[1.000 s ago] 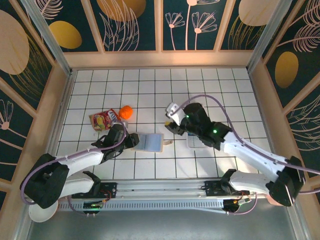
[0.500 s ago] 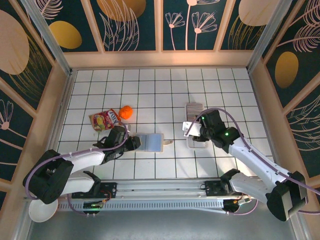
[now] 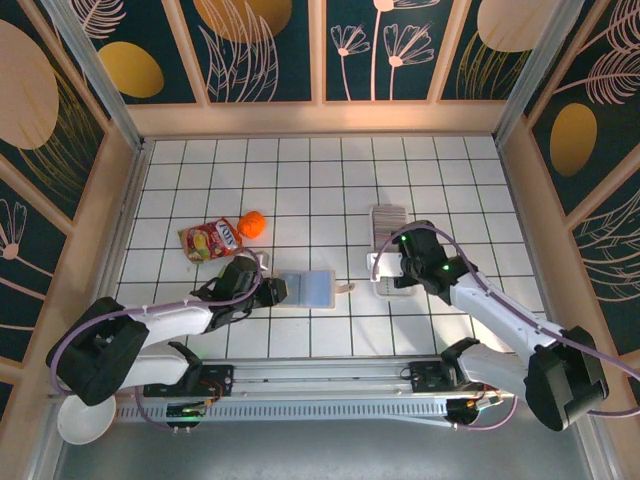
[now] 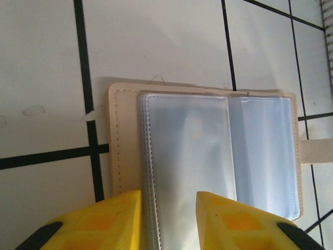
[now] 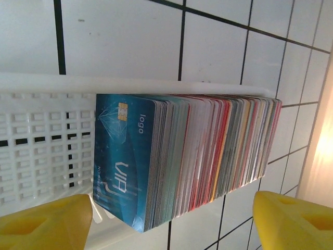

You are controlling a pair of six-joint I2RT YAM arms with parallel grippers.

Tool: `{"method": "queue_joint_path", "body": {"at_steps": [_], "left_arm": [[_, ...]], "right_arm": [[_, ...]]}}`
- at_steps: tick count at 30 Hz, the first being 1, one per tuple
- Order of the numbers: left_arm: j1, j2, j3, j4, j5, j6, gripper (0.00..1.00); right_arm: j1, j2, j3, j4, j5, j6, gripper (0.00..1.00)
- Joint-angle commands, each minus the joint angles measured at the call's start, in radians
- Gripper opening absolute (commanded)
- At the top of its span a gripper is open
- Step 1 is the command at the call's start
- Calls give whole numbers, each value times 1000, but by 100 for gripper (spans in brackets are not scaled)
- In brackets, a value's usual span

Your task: Put the credit cards into the card holder

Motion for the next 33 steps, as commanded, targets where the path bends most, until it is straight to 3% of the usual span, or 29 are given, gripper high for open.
{"method": "queue_joint_path", "body": {"at_steps": [1,22,28,33], "left_arm": [[-17,-2,-19,5,50,-26,32],[-25,-34,-73,45,58,-52,32],[-24,-17,-95,86,64,-76,25],[-26,-14,-98,87,63,-74,24]], "right_arm": [[-3,33,-10,79,26,-56,81],[18,218,17,196,37,-52,80],[18,220,26,192,36,-40,69],[18,220,31,183,46,-43,53]]}}
